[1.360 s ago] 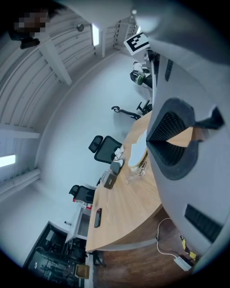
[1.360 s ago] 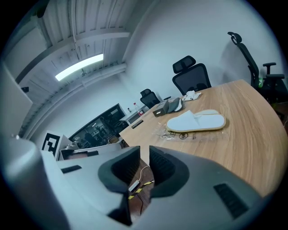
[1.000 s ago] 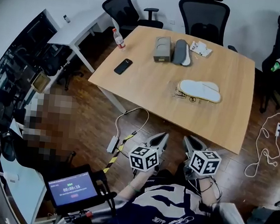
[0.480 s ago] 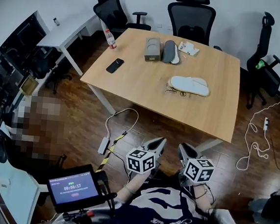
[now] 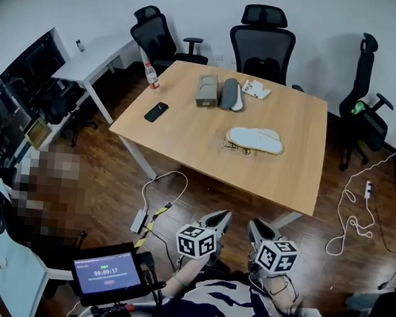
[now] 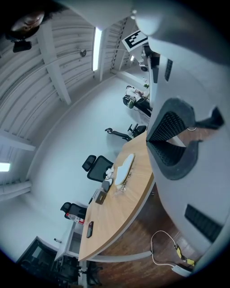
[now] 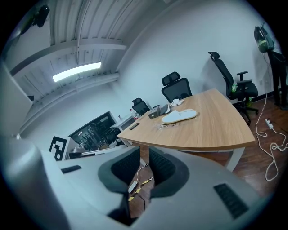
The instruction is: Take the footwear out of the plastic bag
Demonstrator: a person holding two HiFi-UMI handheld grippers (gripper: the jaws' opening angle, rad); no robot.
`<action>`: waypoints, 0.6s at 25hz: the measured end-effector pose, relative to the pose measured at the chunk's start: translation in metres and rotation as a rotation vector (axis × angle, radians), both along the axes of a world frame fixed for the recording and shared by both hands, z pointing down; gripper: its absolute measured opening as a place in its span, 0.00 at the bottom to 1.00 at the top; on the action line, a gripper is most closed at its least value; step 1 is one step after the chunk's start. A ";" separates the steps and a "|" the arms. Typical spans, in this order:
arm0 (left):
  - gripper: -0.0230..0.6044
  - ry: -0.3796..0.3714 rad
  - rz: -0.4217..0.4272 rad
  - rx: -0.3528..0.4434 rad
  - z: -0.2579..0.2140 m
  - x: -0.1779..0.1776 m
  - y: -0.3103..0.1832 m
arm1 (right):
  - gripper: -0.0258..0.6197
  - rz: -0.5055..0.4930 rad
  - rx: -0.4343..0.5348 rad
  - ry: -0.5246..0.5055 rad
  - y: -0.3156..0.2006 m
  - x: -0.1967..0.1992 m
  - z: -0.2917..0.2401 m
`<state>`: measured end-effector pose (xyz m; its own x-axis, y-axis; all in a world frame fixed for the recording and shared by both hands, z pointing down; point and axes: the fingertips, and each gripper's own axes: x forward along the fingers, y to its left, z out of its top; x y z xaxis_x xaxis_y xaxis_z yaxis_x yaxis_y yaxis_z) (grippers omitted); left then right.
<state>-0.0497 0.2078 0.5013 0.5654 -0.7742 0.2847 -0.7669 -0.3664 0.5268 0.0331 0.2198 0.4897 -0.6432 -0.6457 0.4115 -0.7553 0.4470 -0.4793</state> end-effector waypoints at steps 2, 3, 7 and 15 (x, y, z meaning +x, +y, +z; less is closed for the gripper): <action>0.04 -0.003 0.006 -0.010 -0.002 0.004 0.001 | 0.12 -0.004 -0.006 0.006 -0.003 0.003 -0.003; 0.04 -0.006 0.008 -0.016 0.000 0.007 0.003 | 0.12 -0.008 -0.009 0.010 -0.003 0.004 -0.002; 0.04 -0.018 -0.004 -0.022 0.013 0.024 0.019 | 0.12 -0.029 -0.011 0.007 0.010 0.020 0.012; 0.04 -0.034 -0.020 -0.043 0.016 0.026 0.031 | 0.12 -0.057 -0.023 -0.004 0.017 0.021 0.018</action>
